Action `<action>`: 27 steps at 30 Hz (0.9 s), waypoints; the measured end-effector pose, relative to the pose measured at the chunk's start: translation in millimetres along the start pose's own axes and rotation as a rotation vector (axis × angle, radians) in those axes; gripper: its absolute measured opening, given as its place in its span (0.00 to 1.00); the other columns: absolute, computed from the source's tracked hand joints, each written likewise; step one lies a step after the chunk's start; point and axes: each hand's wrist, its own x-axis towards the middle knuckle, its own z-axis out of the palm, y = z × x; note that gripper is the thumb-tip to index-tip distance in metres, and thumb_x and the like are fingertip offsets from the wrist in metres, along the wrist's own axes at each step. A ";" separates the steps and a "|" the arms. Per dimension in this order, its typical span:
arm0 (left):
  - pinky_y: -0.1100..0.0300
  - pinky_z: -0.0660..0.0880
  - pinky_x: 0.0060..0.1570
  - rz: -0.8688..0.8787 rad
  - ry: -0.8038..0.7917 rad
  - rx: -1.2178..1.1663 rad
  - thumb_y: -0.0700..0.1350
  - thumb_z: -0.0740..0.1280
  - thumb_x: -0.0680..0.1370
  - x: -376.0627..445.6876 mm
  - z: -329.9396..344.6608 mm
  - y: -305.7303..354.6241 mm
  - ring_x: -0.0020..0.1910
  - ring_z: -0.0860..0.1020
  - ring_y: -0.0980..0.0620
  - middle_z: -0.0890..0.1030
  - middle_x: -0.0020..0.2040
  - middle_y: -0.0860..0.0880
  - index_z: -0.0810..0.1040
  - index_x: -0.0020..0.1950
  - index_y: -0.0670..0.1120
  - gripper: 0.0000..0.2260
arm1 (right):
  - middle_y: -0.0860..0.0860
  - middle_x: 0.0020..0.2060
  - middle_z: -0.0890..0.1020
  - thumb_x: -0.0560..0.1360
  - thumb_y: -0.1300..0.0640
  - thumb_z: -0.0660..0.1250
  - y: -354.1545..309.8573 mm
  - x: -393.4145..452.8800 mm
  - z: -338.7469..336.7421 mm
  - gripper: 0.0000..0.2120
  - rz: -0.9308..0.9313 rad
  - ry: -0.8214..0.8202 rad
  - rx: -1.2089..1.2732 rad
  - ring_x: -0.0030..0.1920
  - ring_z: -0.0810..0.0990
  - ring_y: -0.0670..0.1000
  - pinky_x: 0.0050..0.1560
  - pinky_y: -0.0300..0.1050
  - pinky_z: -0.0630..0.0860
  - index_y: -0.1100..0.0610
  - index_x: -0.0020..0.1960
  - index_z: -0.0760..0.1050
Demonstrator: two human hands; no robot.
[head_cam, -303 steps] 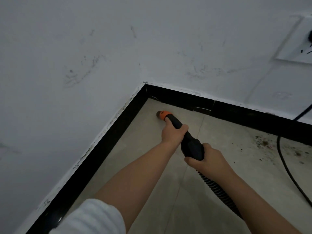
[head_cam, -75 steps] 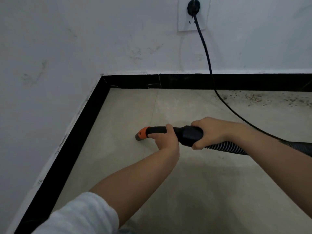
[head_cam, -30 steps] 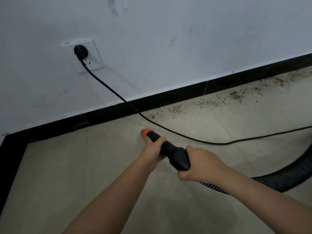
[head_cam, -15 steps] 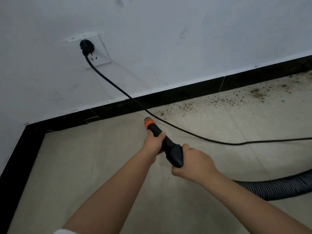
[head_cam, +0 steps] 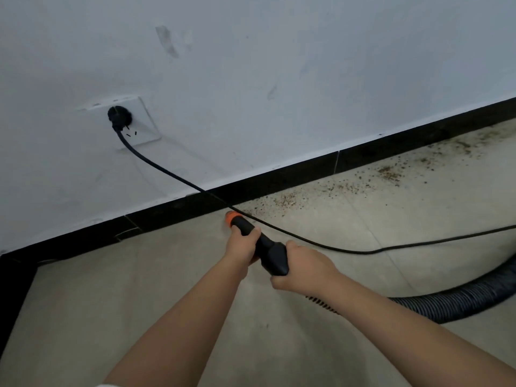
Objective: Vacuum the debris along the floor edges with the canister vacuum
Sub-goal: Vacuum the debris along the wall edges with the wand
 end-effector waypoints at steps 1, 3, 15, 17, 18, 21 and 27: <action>0.49 0.75 0.56 -0.004 -0.012 -0.014 0.44 0.62 0.79 2.8 -1.0 1.7 0.61 0.73 0.41 0.70 0.66 0.40 0.58 0.73 0.45 0.24 | 0.48 0.38 0.72 0.68 0.46 0.68 -1.2 2.6 -1.4 0.19 0.006 0.000 -0.004 0.40 0.73 0.51 0.35 0.42 0.68 0.54 0.48 0.62; 0.51 0.75 0.50 -0.016 -0.037 -0.038 0.43 0.61 0.79 8.4 -5.0 6.3 0.61 0.73 0.41 0.70 0.66 0.40 0.59 0.72 0.45 0.23 | 0.47 0.36 0.70 0.68 0.46 0.69 -5.5 8.6 -2.0 0.19 0.018 0.008 -0.015 0.39 0.73 0.51 0.32 0.42 0.67 0.54 0.47 0.62; 0.53 0.75 0.50 -0.013 -0.129 -0.157 0.41 0.64 0.78 30.2 -28.6 3.5 0.60 0.74 0.44 0.70 0.68 0.43 0.57 0.75 0.49 0.27 | 0.47 0.39 0.72 0.67 0.46 0.69 -24.9 23.2 5.5 0.20 0.103 -0.012 -0.053 0.41 0.74 0.50 0.36 0.42 0.69 0.53 0.47 0.62; 0.53 0.75 0.50 -0.007 -0.149 -0.190 0.41 0.64 0.78 29.2 -30.4 2.5 0.58 0.74 0.45 0.69 0.69 0.43 0.53 0.76 0.50 0.30 | 0.45 0.36 0.70 0.67 0.46 0.69 -26.4 22.5 10.7 0.19 0.107 0.006 -0.042 0.40 0.74 0.50 0.32 0.40 0.67 0.53 0.47 0.62; 0.53 0.75 0.51 -0.003 -0.167 -0.202 0.41 0.64 0.78 29.6 -30.7 1.9 0.58 0.74 0.45 0.68 0.69 0.43 0.52 0.76 0.50 0.31 | 0.44 0.35 0.69 0.67 0.46 0.68 -26.9 21.4 12.4 0.19 0.111 0.016 -0.039 0.40 0.73 0.50 0.31 0.39 0.66 0.53 0.46 0.62; 0.54 0.75 0.52 0.003 -0.207 -0.194 0.41 0.63 0.79 26.6 -30.1 2.4 0.56 0.73 0.47 0.68 0.70 0.44 0.50 0.77 0.50 0.31 | 0.45 0.37 0.72 0.67 0.45 0.68 -27.6 16.4 13.7 0.19 0.129 0.032 -0.041 0.39 0.75 0.50 0.30 0.39 0.66 0.52 0.47 0.61; 0.56 0.74 0.51 -0.002 -0.240 -0.166 0.41 0.61 0.80 13.5 -19.2 3.2 0.55 0.72 0.49 0.66 0.71 0.44 0.47 0.77 0.49 0.31 | 0.45 0.36 0.70 0.68 0.43 0.66 -20.1 5.6 14.6 0.19 0.158 0.066 -0.052 0.38 0.73 0.51 0.33 0.42 0.68 0.52 0.47 0.61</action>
